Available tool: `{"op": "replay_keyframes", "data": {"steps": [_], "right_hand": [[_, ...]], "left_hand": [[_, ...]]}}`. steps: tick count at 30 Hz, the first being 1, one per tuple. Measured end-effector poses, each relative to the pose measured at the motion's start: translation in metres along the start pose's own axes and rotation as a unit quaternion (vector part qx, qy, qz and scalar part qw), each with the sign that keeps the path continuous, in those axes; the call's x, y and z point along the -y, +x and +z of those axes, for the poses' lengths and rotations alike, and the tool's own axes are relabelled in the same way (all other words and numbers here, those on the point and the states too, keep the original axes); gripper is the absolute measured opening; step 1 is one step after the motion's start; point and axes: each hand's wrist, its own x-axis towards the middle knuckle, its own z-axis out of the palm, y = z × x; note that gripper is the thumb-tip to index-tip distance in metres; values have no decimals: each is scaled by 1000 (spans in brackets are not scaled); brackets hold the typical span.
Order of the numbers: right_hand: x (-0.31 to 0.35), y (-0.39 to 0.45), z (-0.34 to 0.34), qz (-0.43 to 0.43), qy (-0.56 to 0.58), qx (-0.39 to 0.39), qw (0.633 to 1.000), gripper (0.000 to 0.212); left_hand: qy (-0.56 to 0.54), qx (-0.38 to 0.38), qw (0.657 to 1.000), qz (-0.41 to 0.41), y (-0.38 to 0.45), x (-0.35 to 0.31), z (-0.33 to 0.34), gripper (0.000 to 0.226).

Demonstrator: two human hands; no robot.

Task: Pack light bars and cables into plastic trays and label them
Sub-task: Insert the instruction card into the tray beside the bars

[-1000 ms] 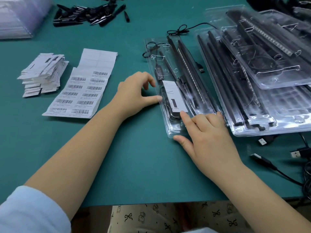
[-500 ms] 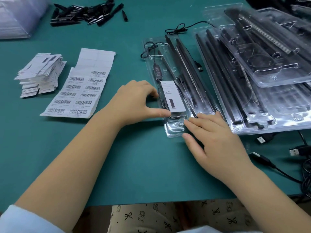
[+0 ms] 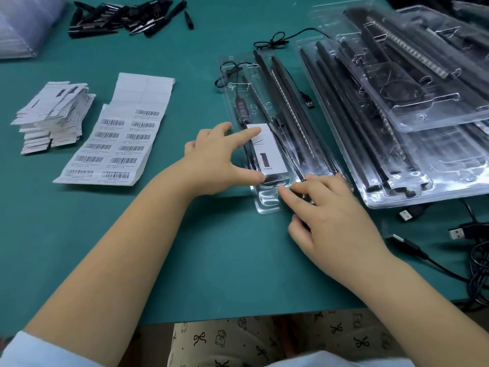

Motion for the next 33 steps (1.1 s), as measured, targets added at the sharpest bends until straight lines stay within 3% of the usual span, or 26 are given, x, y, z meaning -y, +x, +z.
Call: {"op": "replay_keyframes", "data": {"steps": [12, 14, 15, 17, 19, 21, 23, 25, 29, 33], "right_hand": [[6, 12, -9, -98, -180, 41, 978, 42], [3, 11, -8, -79, -135, 53, 986, 46], [2, 10, -7, -66, -110, 60, 990, 48], [3, 7, -6, -45, -71, 61, 995, 49], [3, 4, -4, -31, -30, 42, 998, 50], [4, 3, -2, -23, 3, 27, 999, 50], [3, 3, -1, -24, 21, 14, 999, 47], [3, 3, 1, -24, 34, -2, 999, 45], [3, 0, 2, -8, 67, -40, 997, 39], [4, -2, 2, 5, 97, -62, 993, 35]], "left_hand": [[69, 12, 998, 0, 1, 3, 4, 89], [9, 20, 1000, -19, -2, 1, 0, 91], [-73, 12, 996, -46, -5, -3, -1, 93], [-297, -36, 948, -109, -16, -17, -1, 94], [-499, -57, 851, -156, -24, -29, 1, 79], [-621, -34, 759, -191, -31, -36, -1, 56], [-668, -25, 708, -227, -33, -37, -6, 54], [-676, -19, 691, -254, -30, -38, -8, 52], [-657, -18, 712, -245, -23, -39, -4, 26], [-638, 3, 737, -223, -16, -35, 0, 15]]}}
